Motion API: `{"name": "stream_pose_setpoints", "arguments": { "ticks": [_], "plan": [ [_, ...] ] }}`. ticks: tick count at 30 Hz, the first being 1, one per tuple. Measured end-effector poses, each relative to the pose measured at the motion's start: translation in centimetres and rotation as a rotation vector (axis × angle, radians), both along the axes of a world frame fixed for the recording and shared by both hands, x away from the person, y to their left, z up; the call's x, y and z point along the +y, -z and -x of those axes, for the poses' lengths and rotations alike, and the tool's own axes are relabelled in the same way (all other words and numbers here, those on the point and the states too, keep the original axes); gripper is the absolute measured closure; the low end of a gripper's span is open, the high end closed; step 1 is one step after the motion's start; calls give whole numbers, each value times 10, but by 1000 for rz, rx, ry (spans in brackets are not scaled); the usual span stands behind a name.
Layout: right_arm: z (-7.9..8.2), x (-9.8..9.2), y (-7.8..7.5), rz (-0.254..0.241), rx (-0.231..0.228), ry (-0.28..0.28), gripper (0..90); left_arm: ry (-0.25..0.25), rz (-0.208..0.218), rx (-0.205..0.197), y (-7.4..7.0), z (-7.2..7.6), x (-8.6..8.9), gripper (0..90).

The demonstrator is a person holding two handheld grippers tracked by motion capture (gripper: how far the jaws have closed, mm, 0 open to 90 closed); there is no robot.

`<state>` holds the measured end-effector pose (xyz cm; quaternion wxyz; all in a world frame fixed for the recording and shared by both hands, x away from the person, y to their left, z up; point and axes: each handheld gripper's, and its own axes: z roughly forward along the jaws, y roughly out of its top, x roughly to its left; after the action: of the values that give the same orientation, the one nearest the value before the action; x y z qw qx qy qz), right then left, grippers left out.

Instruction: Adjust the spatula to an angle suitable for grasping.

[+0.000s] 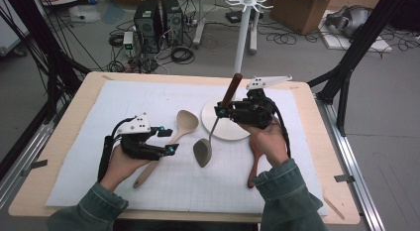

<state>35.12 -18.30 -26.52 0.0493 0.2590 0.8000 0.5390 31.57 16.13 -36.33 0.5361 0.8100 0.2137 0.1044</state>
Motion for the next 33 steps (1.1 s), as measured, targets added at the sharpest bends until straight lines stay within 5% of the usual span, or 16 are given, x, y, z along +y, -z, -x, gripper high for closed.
{"name": "stream_pose_setpoints", "arguments": {
  "ticks": [13, 33],
  "plan": [
    [-19, 0, -25, 48, -17, -11, 737, -85, 2, -5, 4, 3, 33, 293],
    [-51, 1, -71, 114, -53, -165, 736, -210, -13, -4, 16, 5, 72, 147]
  ]
}}
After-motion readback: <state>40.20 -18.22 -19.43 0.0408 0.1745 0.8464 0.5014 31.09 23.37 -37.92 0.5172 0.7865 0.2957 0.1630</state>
